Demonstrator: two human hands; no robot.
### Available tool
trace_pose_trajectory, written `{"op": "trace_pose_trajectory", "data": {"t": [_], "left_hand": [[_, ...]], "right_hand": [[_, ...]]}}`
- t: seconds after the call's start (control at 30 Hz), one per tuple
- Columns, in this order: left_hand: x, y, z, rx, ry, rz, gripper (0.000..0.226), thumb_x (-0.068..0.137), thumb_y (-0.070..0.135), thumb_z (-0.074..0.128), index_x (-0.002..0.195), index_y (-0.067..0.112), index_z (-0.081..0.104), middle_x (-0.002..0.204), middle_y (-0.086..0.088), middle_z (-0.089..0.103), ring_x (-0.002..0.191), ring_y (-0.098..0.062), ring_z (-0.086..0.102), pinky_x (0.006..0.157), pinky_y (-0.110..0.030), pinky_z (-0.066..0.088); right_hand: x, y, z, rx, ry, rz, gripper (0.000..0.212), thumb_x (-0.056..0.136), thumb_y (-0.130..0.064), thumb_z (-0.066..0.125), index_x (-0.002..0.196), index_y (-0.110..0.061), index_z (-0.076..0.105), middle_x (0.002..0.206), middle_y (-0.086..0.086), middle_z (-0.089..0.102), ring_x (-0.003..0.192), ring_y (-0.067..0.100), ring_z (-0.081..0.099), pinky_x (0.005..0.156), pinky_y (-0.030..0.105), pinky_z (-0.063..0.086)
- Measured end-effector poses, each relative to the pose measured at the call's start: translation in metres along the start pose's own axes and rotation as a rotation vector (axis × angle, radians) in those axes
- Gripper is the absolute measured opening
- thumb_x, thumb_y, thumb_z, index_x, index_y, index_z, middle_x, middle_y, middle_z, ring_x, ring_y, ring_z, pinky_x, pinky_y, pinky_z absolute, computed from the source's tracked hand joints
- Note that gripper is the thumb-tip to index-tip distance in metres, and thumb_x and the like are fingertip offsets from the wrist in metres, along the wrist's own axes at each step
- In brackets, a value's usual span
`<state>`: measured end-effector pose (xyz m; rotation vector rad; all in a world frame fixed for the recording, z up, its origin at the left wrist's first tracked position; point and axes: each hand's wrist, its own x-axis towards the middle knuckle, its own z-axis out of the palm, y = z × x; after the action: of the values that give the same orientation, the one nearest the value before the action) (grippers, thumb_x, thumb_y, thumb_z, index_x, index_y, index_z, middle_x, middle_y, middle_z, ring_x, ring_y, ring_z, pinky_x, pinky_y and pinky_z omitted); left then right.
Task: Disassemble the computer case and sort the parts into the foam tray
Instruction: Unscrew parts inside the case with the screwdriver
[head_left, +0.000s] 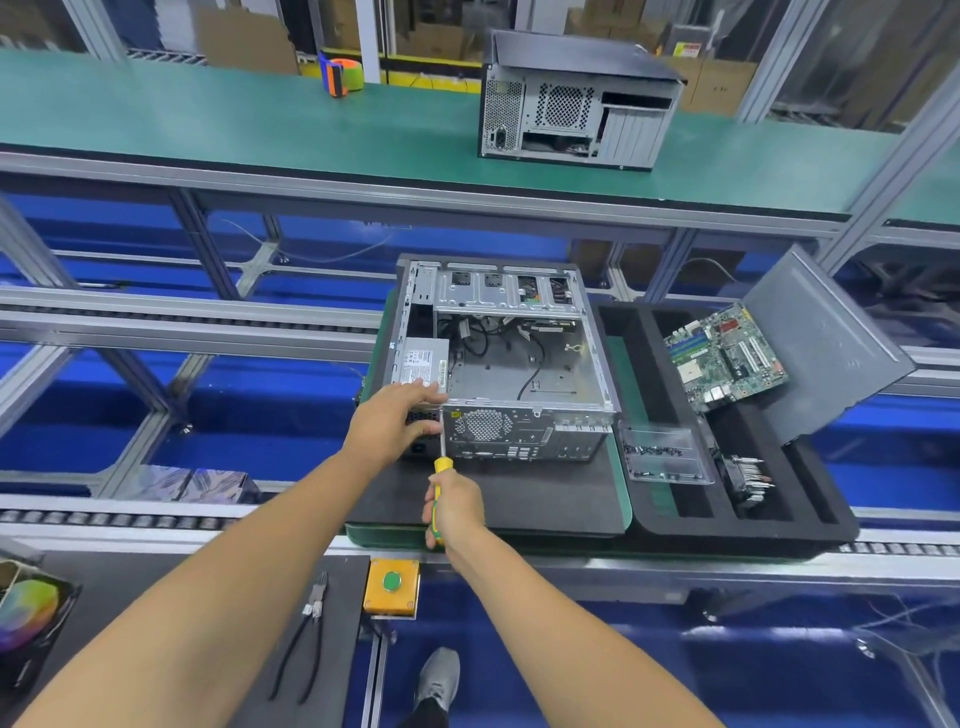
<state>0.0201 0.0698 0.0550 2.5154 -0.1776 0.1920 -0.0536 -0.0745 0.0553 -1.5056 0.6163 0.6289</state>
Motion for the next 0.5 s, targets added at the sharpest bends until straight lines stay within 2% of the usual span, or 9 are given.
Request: {"op": "trace_pose_trajectory", "data": {"t": [0.07, 0.1, 0.17, 0.23, 0.3, 0.33, 0.43, 0.5], "left_hand": [[0.000, 0.001, 0.000, -0.005, 0.000, 0.000, 0.046, 0.083, 0.040, 0.082, 0.127, 0.040, 0.068, 0.140, 0.020, 0.061, 0.142, -0.008, 0.044, 0.102, -0.030, 0.042], [0.000, 0.001, 0.000, -0.008, -0.003, 0.001, 0.046, 0.083, 0.040, 0.082, 0.127, 0.041, 0.067, 0.140, 0.020, 0.061, 0.142, -0.008, 0.044, 0.104, -0.032, 0.043], [0.000, 0.001, -0.001, -0.011, -0.018, -0.005, 0.045, 0.084, 0.041, 0.081, 0.127, 0.042, 0.067, 0.140, 0.020, 0.060, 0.143, -0.008, 0.043, 0.105, -0.035, 0.045], [0.000, 0.001, -0.001, -0.009, -0.030, -0.013, 0.044, 0.086, 0.044, 0.079, 0.128, 0.042, 0.066, 0.142, 0.020, 0.059, 0.143, -0.008, 0.042, 0.106, -0.035, 0.045], [0.000, 0.001, -0.003, 0.007, -0.051, -0.014, 0.045, 0.086, 0.046, 0.078, 0.129, 0.044, 0.065, 0.144, 0.019, 0.058, 0.143, -0.007, 0.042, 0.104, -0.033, 0.044], [0.000, 0.003, -0.004, 0.019, -0.064, -0.019, 0.045, 0.086, 0.047, 0.078, 0.129, 0.045, 0.063, 0.144, 0.018, 0.058, 0.142, -0.007, 0.043, 0.102, -0.032, 0.044], [-0.001, 0.006, -0.009, -0.010, -0.065, -0.043, 0.038, 0.085, 0.050, 0.078, 0.114, 0.047, 0.053, 0.133, 0.019, 0.064, 0.126, -0.005, 0.055, 0.089, -0.031, 0.049], [-0.001, 0.007, -0.010, -0.014, -0.061, -0.023, 0.036, 0.087, 0.053, 0.075, 0.103, 0.038, 0.046, 0.126, 0.019, 0.067, 0.118, -0.005, 0.058, 0.086, -0.037, 0.053]], "right_hand": [[-0.001, 0.002, 0.006, -0.161, 0.112, -0.058, 0.031, 0.096, -0.036, 0.044, 0.076, -0.020, 0.062, 0.068, 0.004, 0.064, 0.052, 0.023, 0.056, 0.052, 0.032, 0.049], [-0.001, 0.003, 0.009, -0.251, 0.167, -0.091, 0.033, 0.098, -0.040, 0.041, 0.079, -0.026, 0.063, 0.078, 0.002, 0.069, 0.061, 0.024, 0.063, 0.063, 0.035, 0.055], [-0.001, 0.006, 0.015, -0.406, 0.262, -0.141, 0.036, 0.101, -0.045, 0.033, 0.091, -0.030, 0.064, 0.093, 0.000, 0.072, 0.081, 0.027, 0.070, 0.082, 0.039, 0.058], [-0.002, 0.007, 0.020, -0.451, 0.301, -0.158, 0.037, 0.103, -0.045, 0.030, 0.099, -0.029, 0.064, 0.100, 0.000, 0.070, 0.089, 0.029, 0.071, 0.086, 0.041, 0.056], [-0.004, 0.007, 0.023, -0.397, 0.268, -0.154, 0.033, 0.102, -0.044, 0.033, 0.097, -0.028, 0.062, 0.097, 0.000, 0.071, 0.087, 0.027, 0.071, 0.085, 0.043, 0.057], [-0.006, 0.007, 0.023, -0.331, 0.236, -0.147, 0.031, 0.101, -0.042, 0.035, 0.094, -0.028, 0.062, 0.092, 0.000, 0.071, 0.080, 0.026, 0.071, 0.082, 0.043, 0.059], [-0.009, 0.002, 0.023, -0.114, 0.137, -0.105, 0.023, 0.096, -0.033, 0.044, 0.088, -0.021, 0.062, 0.070, 0.000, 0.066, 0.047, 0.022, 0.058, 0.055, 0.035, 0.057], [-0.009, -0.003, 0.021, -0.029, 0.123, -0.093, 0.024, 0.093, -0.030, 0.047, 0.082, -0.016, 0.063, 0.063, 0.002, 0.062, 0.042, 0.022, 0.051, 0.044, 0.029, 0.048]]}}
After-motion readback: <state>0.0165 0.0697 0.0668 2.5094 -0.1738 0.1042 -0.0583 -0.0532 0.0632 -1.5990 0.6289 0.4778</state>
